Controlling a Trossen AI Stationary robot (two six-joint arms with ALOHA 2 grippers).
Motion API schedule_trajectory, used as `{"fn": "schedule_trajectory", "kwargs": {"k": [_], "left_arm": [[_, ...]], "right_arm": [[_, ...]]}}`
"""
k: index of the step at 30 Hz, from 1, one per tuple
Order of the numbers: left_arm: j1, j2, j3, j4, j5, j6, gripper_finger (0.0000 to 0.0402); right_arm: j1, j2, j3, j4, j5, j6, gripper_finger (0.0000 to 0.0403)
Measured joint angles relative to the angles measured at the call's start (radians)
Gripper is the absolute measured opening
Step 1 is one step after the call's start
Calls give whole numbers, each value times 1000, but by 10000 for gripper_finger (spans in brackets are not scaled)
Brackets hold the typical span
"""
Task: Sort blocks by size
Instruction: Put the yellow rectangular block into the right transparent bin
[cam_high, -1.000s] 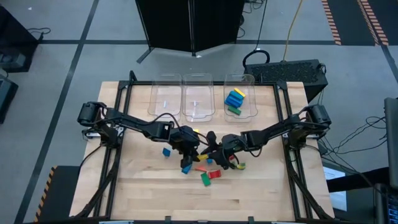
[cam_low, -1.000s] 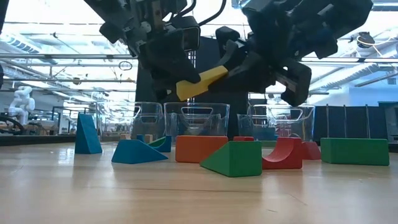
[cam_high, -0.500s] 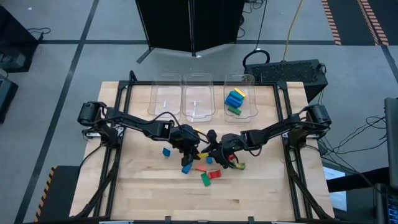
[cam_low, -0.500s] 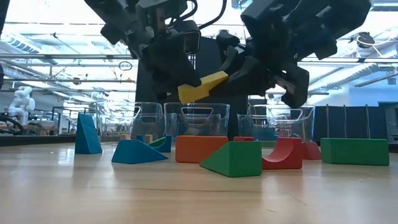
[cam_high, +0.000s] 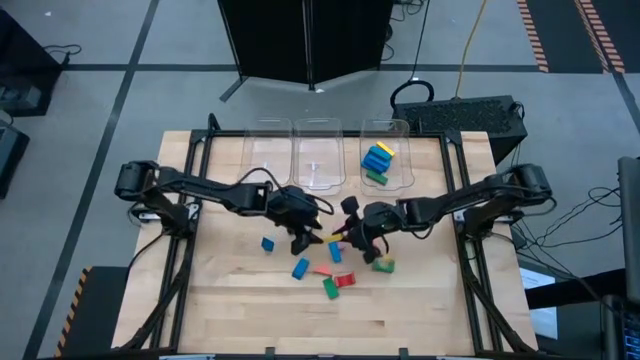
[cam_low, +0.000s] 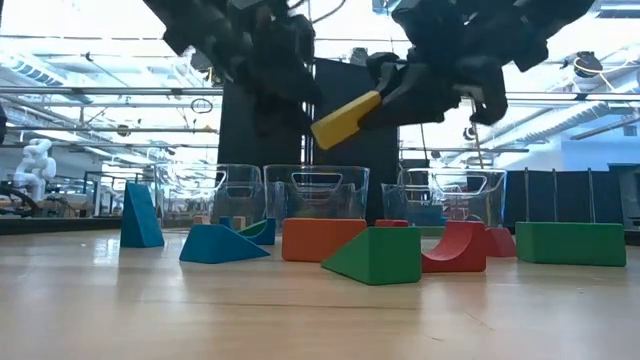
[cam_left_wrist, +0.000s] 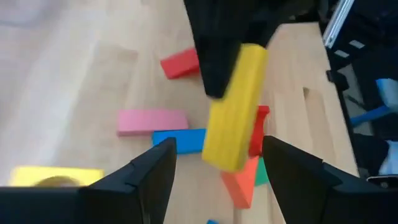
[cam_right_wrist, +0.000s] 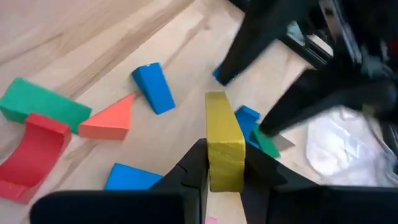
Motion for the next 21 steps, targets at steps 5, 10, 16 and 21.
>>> {"fn": "schedule_trajectory", "kwargs": {"k": [5,10,16,21], "left_arm": [[-1,-105,-1,-74,-87,51,239],[-18,-217,0,-152,-254,100,239],[-54,-317,-53,-158,-434,126,239],[-72,-340,-125,-133,-492,118,239]], "right_arm": [[-43,-70,0,-53,4,52,53],[-111,-155,1,-148,8,110,53],[-223,-272,0,-269,97,204,53],[-350,-349,2,-348,141,267,53]]}}
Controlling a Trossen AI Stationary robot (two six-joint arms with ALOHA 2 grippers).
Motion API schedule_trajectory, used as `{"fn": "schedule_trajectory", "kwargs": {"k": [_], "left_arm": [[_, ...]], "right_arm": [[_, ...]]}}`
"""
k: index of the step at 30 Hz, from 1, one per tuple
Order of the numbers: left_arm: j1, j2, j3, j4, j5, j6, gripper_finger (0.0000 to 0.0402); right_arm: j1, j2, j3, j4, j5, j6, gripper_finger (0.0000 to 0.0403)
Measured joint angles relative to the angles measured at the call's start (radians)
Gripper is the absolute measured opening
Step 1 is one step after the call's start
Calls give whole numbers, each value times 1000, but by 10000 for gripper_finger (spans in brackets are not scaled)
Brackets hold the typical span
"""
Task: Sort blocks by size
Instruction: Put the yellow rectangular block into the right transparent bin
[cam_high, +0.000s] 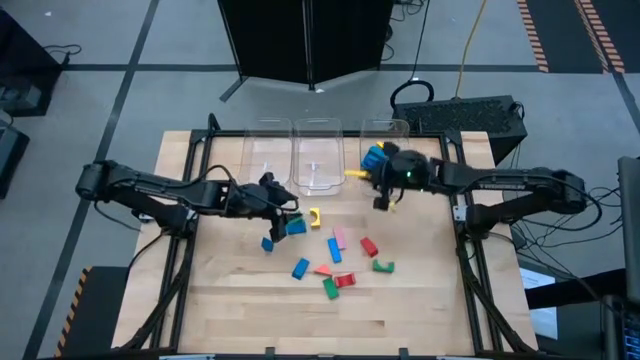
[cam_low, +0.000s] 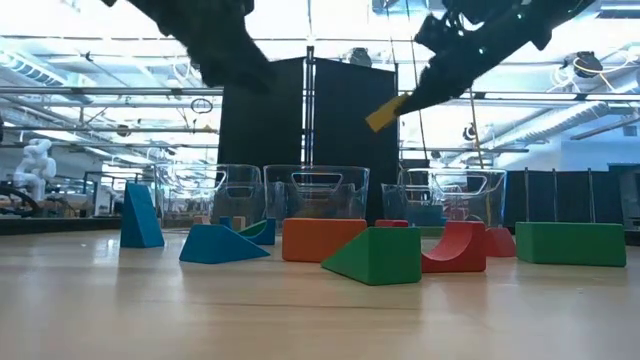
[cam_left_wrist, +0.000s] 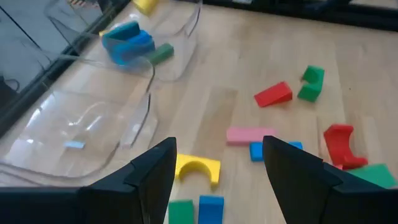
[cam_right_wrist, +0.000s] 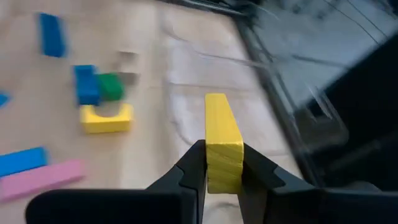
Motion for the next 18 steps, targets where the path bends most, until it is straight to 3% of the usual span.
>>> {"fn": "schedule_trajectory", "kwargs": {"k": [4,13,18], "left_arm": [[-14,1,-70,54,-35,-32,239],[-124,2,-189,126,-280,-185,239],[-177,2,-225,198,-309,-186,239]], "right_arm": [[-108,-11,0,-51,-1,12,54],[-353,19,-56,6,-16,13,54],[-485,41,-116,91,-134,50,54]]}}
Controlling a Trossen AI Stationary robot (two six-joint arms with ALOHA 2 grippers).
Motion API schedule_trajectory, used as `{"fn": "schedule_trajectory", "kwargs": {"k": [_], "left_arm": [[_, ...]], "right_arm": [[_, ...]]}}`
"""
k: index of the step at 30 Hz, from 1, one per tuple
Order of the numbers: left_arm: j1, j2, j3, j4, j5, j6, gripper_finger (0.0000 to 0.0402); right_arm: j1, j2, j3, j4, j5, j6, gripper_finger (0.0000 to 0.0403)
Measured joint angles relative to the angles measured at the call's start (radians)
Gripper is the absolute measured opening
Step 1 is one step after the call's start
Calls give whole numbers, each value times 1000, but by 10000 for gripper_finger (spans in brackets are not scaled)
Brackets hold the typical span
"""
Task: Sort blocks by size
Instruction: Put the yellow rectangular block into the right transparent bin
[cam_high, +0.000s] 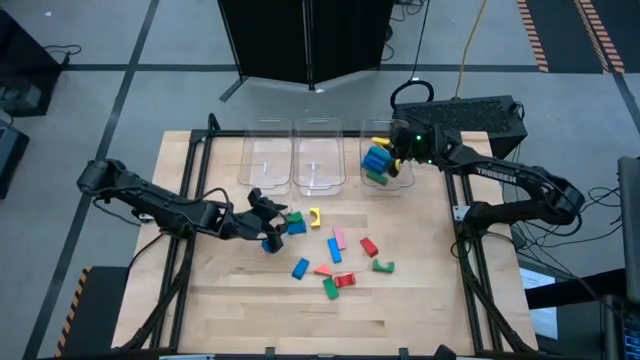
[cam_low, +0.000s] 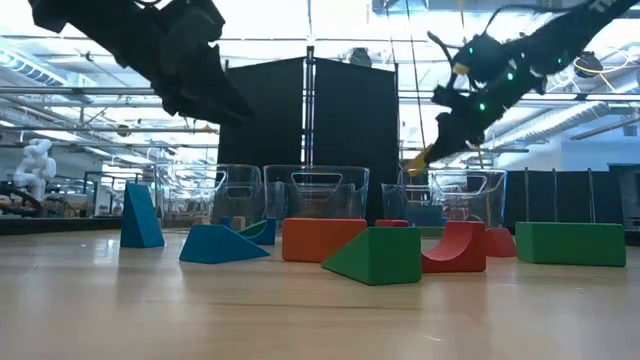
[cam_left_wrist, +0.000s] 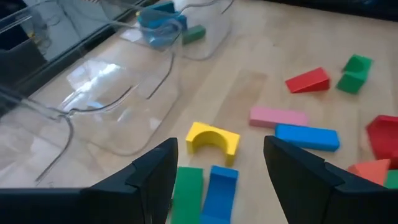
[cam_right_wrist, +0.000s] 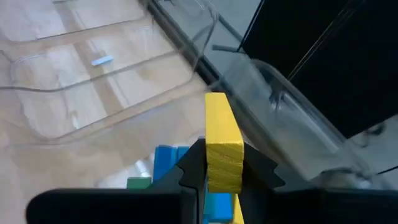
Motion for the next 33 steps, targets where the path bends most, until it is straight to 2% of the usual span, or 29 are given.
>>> {"fn": "schedule_trajectory", "kwargs": {"k": [5,15,24,33], "left_arm": [[-26,24,0,51,-36,3,239],[-30,160,1,148,-42,7,239],[-24,238,1,195,-45,9,239],[1,298,1,213,-40,9,239]], "right_arm": [[-83,73,-32,98,-58,50,54],[-113,270,-34,252,-61,92,54],[-127,308,-34,292,-61,169,59],[-127,308,-34,286,-61,204,101]]}}
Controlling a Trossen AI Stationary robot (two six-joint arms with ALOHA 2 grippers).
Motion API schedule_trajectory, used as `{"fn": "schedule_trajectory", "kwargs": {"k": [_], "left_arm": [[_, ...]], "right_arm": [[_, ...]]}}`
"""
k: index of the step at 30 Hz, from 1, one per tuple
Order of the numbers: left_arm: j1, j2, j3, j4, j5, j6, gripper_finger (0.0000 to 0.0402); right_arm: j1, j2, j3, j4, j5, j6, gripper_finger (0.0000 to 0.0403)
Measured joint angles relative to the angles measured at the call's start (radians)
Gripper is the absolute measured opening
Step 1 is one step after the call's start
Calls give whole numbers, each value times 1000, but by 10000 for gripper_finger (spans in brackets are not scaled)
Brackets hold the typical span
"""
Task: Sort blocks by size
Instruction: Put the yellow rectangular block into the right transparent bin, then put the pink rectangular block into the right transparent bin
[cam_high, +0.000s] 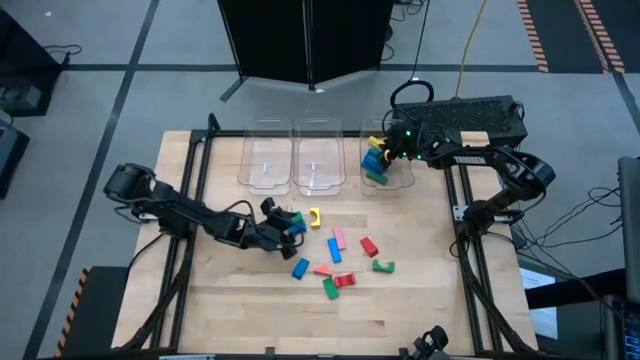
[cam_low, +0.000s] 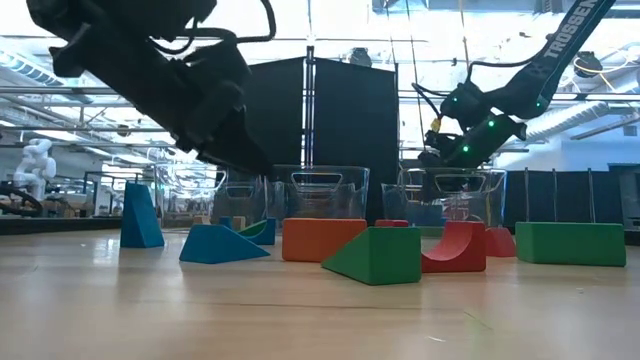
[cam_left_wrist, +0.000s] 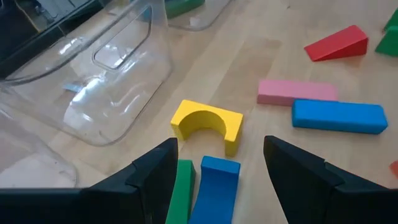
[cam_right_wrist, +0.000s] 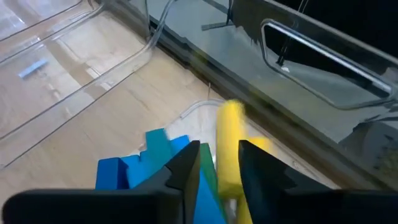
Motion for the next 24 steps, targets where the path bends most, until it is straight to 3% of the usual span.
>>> {"fn": "schedule_trajectory", "kwargs": {"k": [10,18,24], "left_arm": [[31,30,0,0,35,17,239],[34,29,0,119,209,195,239],[37,33,1,214,236,309,239]], "right_arm": [[12,-91,0,-28,-26,-40,131],[81,-312,2,-145,-230,-41,132],[181,-433,2,-327,-315,-35,132]]}}
